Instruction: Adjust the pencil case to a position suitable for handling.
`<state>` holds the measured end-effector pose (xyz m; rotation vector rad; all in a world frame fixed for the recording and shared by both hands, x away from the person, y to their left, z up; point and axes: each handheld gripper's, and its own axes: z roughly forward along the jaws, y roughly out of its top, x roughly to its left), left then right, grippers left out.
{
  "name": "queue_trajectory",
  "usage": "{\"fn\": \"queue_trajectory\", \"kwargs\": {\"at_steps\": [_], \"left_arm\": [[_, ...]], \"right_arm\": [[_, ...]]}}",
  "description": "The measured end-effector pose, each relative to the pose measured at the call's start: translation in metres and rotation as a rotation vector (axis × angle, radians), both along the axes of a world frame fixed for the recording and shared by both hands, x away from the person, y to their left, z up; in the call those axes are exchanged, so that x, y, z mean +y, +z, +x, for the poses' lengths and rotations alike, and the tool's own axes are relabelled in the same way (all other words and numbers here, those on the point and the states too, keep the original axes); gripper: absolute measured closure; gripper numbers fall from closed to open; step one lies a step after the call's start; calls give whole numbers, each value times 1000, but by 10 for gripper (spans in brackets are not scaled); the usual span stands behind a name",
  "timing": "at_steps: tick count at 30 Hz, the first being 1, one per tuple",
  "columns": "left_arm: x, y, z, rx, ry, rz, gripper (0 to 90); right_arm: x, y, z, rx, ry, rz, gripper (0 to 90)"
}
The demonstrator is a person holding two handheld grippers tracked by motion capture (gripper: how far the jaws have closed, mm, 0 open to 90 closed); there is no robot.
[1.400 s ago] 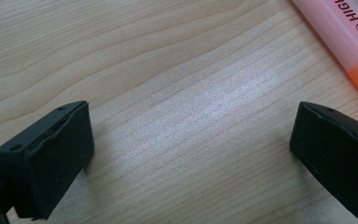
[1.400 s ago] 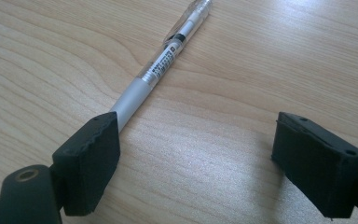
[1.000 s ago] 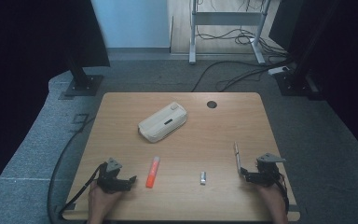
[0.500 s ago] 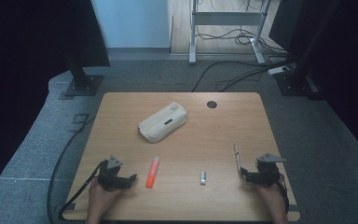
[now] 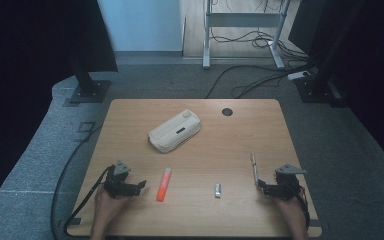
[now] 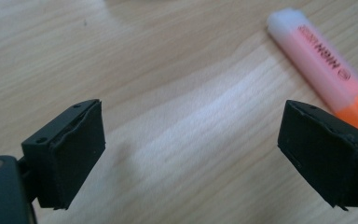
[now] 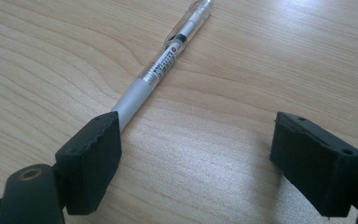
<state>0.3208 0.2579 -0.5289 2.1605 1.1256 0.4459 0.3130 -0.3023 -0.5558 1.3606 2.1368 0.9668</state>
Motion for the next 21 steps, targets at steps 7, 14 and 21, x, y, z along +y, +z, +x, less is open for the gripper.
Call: {"fn": "queue_trajectory", "kwargs": {"at_steps": [7,14,21], "left_arm": [[-14,11,14,-13,-39,6,74],[-24,18,27,-23,-69,-4,87],[-37,22,47,-14,-101,9,91]], "right_arm": [[0,0,0,0,0,0,158],[0,0,0,-1,0,0,158],[0,0,0,0,0,0,158]]}}
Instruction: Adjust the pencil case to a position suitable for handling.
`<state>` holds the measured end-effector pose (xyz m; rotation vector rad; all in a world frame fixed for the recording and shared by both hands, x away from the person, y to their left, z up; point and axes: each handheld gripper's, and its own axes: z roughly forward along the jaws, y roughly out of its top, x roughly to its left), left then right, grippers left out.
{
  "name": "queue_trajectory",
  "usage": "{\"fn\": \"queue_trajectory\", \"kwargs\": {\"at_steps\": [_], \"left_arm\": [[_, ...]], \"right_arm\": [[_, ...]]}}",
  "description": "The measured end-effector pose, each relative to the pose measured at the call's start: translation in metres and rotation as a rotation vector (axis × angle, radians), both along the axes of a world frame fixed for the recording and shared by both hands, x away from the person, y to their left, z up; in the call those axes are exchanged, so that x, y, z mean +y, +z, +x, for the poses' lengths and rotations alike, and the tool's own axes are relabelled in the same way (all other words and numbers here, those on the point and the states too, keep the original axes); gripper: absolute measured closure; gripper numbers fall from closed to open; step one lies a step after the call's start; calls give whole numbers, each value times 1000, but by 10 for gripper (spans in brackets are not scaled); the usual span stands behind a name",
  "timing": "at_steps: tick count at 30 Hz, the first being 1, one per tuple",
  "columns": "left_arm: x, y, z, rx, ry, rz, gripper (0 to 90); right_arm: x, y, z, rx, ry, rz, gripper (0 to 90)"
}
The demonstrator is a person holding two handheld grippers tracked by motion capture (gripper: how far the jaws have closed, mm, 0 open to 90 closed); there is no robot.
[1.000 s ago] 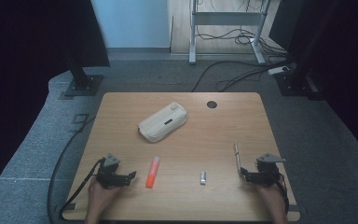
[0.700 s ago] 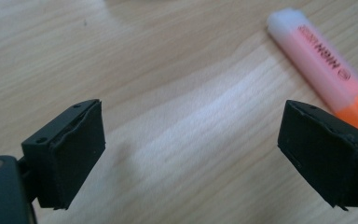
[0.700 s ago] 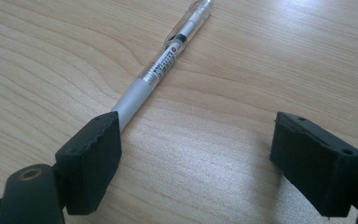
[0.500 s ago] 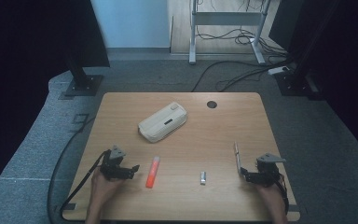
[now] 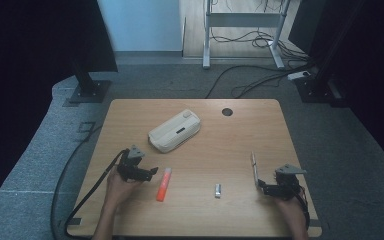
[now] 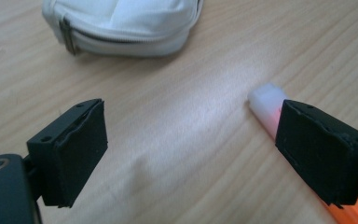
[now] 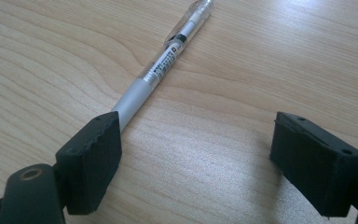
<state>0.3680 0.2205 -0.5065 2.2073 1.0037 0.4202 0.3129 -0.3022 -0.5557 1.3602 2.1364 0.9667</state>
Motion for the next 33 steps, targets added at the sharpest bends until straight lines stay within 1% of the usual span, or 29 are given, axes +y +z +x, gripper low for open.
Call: {"fn": "queue_trajectory", "kwargs": {"at_steps": [2,5,6,7,8,9,11,13,14,16,18,19,21,22,25,27,28,29,30,31,33], "left_arm": [[-3,1,4,1,-4,0,110],[-9,5,16,4,-10,-6,126],[-9,5,16,4,-10,-6,138],[-11,6,18,1,-12,-3,143],[-15,8,24,3,-16,0,144],[-15,8,24,3,-16,0,146],[-19,10,30,0,-25,9,149],[-28,14,37,-4,-39,22,158],[-28,14,37,-4,-39,22,162],[-32,17,43,-2,-53,13,168],[-36,19,48,-5,-54,3,183],[-40,22,53,-1,-61,10,187],[-42,22,55,-3,-63,12,199],[-45,24,60,6,-67,-2,203],[-49,26,66,8,-72,-9,211],[-54,28,70,10,-78,-4,215],[-59,29,75,10,-87,10,218],[-61,30,78,10,-91,13,219],[-61,30,78,10,-91,13,223],[-66,31,83,11,-92,10,230],[-67,31,86,11,-90,7,236]], "right_arm": [[0,0,0,0,0,0,158],[0,0,0,0,0,0,158],[0,0,0,0,0,0,158],[0,0,0,0,0,0,158],[0,0,0,0,0,0,158],[0,0,0,0,0,0,158],[0,0,0,0,0,0,158],[0,0,0,0,-1,1,158],[0,0,0,0,-1,1,158],[0,0,0,0,0,0,158],[0,0,0,0,0,0,158],[0,0,0,0,0,0,158],[0,0,0,0,0,0,158],[0,0,0,0,0,0,158],[0,0,0,0,0,1,158],[0,0,0,0,0,0,158],[0,0,0,0,0,0,158],[0,0,0,0,0,0,158],[0,0,0,0,0,0,158],[0,0,0,0,0,0,158],[0,0,0,0,0,1,158]]}}
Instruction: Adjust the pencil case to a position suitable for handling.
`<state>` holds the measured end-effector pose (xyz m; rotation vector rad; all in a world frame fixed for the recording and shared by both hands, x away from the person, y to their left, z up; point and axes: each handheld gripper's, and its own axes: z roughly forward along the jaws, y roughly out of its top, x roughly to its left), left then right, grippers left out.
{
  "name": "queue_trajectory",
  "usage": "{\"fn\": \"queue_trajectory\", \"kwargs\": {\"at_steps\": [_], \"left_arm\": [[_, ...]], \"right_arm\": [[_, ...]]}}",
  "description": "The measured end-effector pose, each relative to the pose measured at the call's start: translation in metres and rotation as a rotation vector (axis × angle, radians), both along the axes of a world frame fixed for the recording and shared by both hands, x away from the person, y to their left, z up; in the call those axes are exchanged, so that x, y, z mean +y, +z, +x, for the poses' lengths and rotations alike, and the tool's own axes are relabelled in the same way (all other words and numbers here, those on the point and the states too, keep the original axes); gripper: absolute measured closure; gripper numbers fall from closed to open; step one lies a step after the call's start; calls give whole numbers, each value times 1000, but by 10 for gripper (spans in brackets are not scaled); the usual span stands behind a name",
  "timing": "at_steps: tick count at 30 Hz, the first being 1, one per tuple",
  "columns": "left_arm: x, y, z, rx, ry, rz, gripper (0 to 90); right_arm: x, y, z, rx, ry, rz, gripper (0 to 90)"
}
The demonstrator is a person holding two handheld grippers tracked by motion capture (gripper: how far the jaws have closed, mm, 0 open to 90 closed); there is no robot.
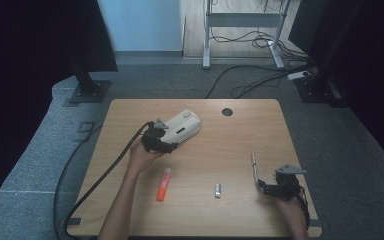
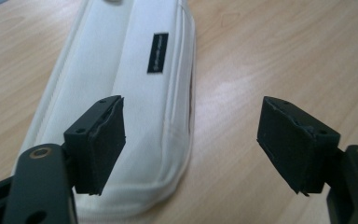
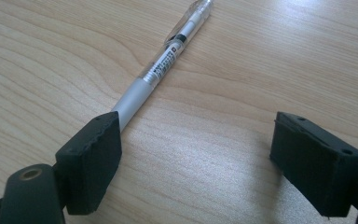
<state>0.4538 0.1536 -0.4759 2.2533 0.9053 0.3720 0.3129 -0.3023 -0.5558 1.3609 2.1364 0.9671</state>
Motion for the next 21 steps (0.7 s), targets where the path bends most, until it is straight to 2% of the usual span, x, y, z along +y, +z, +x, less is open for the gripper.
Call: {"fn": "queue_trajectory", "kwargs": {"at_steps": [3,7,8,10,12,18,21], "left_arm": [[-3,-3,8,15,4,-10,268],[-4,-13,14,34,1,17,293],[-4,-17,15,31,6,40,301],[-5,-21,16,27,5,58,324],[-7,-26,16,23,3,61,349],[-8,-29,18,-2,25,68,396],[-9,-32,18,-6,40,86,426]], "right_arm": [[0,0,0,0,0,0,158],[0,0,0,0,1,-1,158],[0,0,0,0,1,-1,158],[0,0,0,0,0,0,158],[0,0,0,0,0,0,158],[0,0,0,0,0,0,158],[0,0,0,0,0,0,158]]}}
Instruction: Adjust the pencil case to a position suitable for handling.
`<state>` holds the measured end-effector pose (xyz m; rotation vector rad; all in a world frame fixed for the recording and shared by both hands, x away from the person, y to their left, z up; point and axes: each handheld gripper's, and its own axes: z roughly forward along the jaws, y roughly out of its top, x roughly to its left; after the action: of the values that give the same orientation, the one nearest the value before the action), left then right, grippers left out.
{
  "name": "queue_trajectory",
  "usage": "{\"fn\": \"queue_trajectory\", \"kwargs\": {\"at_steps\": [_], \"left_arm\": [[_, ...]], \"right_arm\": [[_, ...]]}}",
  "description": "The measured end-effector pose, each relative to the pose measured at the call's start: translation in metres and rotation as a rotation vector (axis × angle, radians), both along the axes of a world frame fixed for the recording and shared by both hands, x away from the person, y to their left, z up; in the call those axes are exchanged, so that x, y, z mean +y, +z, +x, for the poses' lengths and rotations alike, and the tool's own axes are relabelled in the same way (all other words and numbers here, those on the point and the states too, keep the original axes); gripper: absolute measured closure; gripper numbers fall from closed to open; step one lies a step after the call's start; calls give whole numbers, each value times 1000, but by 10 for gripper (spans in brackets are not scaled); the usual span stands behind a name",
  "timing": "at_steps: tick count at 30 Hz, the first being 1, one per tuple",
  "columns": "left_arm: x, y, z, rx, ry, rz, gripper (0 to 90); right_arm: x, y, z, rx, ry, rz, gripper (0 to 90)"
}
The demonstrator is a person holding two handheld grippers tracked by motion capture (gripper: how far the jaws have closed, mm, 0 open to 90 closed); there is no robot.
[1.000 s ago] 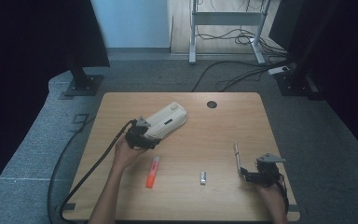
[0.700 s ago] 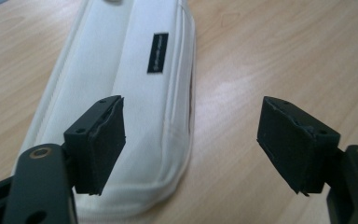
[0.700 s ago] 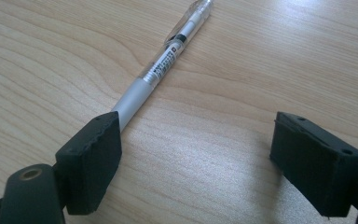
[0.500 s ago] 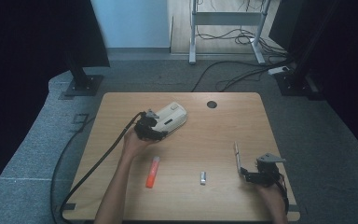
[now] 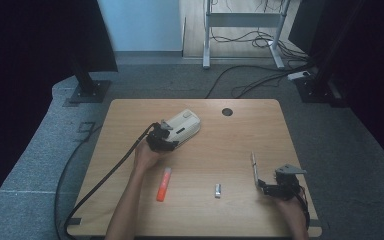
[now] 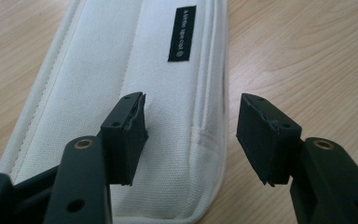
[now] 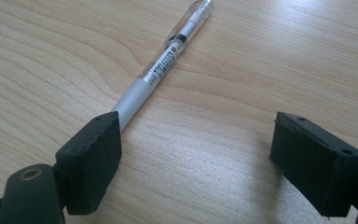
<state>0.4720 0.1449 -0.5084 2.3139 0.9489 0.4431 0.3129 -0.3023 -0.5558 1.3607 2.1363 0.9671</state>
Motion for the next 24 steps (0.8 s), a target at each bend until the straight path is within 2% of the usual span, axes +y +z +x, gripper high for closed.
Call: {"fn": "queue_trajectory", "kwargs": {"at_steps": [5,6,8,10,15,24], "left_arm": [[-1,-4,1,0,26,0,439],[0,-5,0,-9,37,3,483],[0,-5,0,-7,40,0,499],[3,-5,-1,4,54,-27,536],[5,-5,-4,10,45,-33,578],[10,-6,-19,3,11,-37,581]], "right_arm": [[0,0,0,0,0,0,158],[0,0,0,0,0,0,158],[0,0,0,0,0,0,158],[0,0,0,0,0,0,158],[0,0,0,0,0,0,158],[0,0,0,0,0,0,158]]}}
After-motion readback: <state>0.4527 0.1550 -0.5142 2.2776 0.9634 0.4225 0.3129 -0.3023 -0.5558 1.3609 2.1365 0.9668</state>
